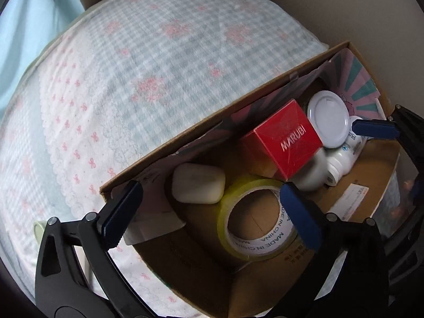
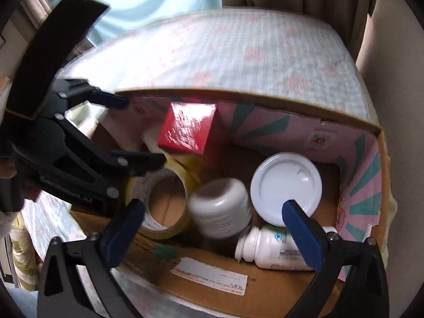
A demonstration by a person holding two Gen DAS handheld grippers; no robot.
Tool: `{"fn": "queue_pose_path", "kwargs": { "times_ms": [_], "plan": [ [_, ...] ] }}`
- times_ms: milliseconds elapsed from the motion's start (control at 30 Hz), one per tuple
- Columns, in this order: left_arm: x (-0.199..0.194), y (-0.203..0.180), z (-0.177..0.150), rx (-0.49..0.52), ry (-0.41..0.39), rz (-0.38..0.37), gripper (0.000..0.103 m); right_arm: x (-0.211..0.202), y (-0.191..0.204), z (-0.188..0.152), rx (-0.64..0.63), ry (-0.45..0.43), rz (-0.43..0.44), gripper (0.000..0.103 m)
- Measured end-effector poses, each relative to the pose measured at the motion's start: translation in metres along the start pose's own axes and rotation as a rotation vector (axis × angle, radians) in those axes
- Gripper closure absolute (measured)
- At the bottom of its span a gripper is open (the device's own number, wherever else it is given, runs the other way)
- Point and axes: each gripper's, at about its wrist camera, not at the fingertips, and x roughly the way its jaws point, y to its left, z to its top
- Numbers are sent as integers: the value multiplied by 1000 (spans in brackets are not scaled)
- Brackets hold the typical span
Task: Organize rigid objects
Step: 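Lower the earbud case into the box and open the left tool while the right tool releases the jar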
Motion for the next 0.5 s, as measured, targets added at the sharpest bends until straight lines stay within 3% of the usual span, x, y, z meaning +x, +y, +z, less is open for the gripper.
{"fn": "queue_pose_path", "kwargs": {
  "times_ms": [133,500],
  "plan": [
    [-17,2,-8,-7,-19,26,0,-20,-1,-8,9,-55,-7,0],
    [-65,6,-29,-99,-81,9,0,-51,7,-6,-1,-81,-65,0]
  ]
}}
